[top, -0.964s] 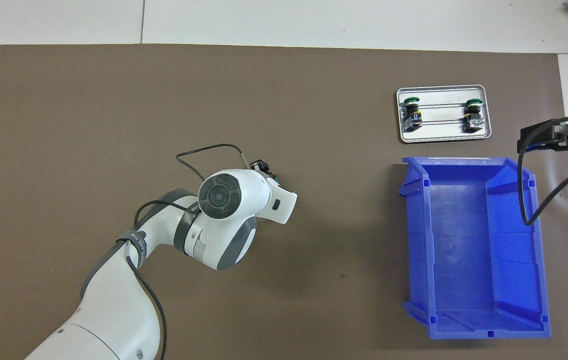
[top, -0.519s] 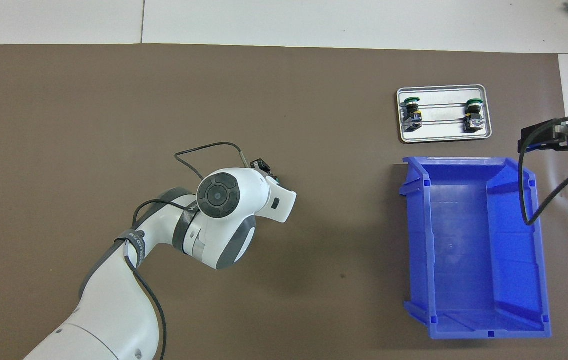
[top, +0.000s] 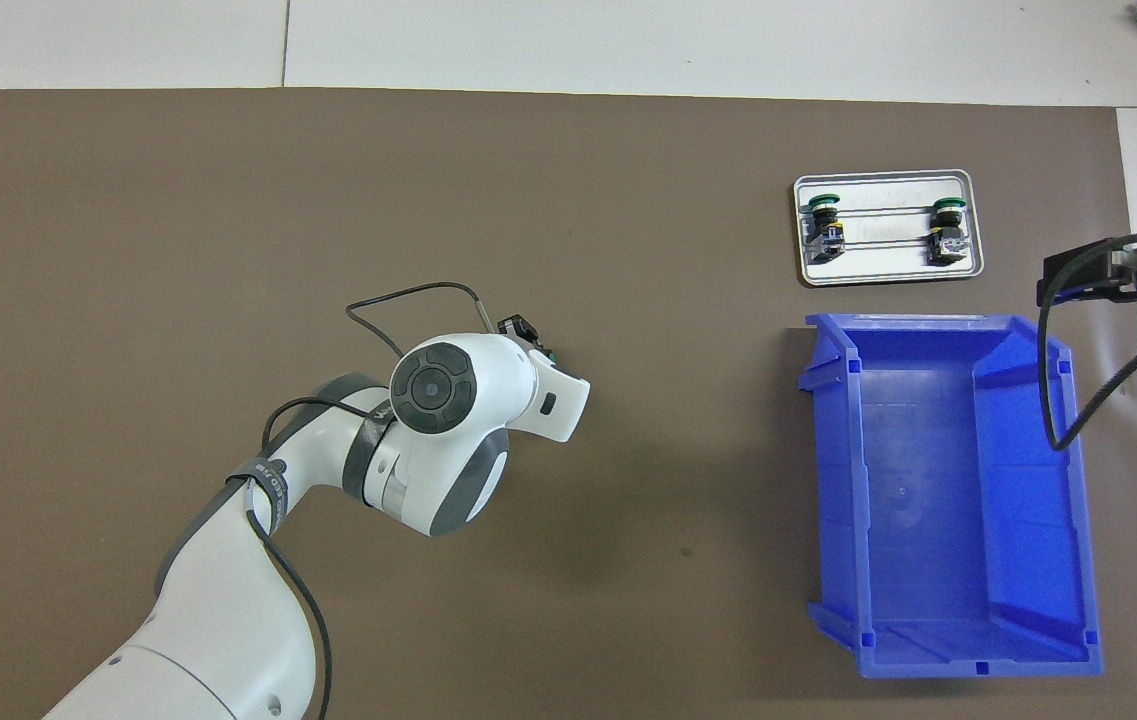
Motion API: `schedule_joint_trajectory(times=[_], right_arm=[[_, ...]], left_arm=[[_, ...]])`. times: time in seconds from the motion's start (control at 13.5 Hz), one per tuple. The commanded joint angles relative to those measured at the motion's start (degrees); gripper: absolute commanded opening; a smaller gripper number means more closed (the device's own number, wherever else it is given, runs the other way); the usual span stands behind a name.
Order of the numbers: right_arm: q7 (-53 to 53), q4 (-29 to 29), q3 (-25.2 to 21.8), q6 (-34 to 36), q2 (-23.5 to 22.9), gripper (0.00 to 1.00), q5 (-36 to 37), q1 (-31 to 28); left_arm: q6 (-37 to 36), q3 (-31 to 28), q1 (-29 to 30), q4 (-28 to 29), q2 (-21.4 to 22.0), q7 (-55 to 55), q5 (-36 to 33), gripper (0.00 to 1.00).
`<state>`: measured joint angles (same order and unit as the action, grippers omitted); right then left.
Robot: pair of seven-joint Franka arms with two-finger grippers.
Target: Place and press button with both arms
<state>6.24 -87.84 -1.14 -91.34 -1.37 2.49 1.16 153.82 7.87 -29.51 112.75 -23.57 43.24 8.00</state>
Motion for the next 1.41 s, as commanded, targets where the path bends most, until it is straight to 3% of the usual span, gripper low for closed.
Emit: schedule_joint_trajectory(times=[0.0, 0.15, 0.44, 0.67, 0.96, 1.11, 1.33], right_arm=[[0.00, -1.80, 0.26, -0.86, 1.46, 1.00, -1.26, -0.37], [-0.09, -1.80, 0.26, -0.86, 1.46, 1.00, -1.26, -0.37], [0.61, -1.98, 0.18, -1.65, 1.54, 1.00, -1.17, -0.37], [4.03, -2.15, 0.35, -1.74, 1.63, 1.00, -0.82, 0.94], [7.47, -2.24, 0.35, -1.65, 1.72, 1.00, -0.29, 3.06], [7.30, -2.16, 0.26, -1.65, 1.72, 1.00, -0.29, 2.97], [6.86, -2.16, 0.26, -1.56, 1.72, 1.00, -0.38, 2.71]], left_arm=[[0.51, -0.13, 0.07, -0.77, -0.60, 0.10, -0.18, 0.00], [1.21, -0.13, 0.68, -1.73, -0.95, -1.47, 0.96, 0.00], [3.23, 0.22, 0.95, -4.82, -2.89, -2.02, 10.96, 0.00], [4.47, 1.09, 2.26, -4.90, -2.89, -1.75, 14.66, 0.00], [3.94, 7.67, 9.19, -5.78, -2.62, -1.40, 17.31, 0.00], [1.32, 9.88, 12.01, -8.06, -2.36, -1.05, 17.49, 0.00], [-10.35, 10.06, 15.08, -15.08, -2.36, -1.14, 17.66, 0.00]])
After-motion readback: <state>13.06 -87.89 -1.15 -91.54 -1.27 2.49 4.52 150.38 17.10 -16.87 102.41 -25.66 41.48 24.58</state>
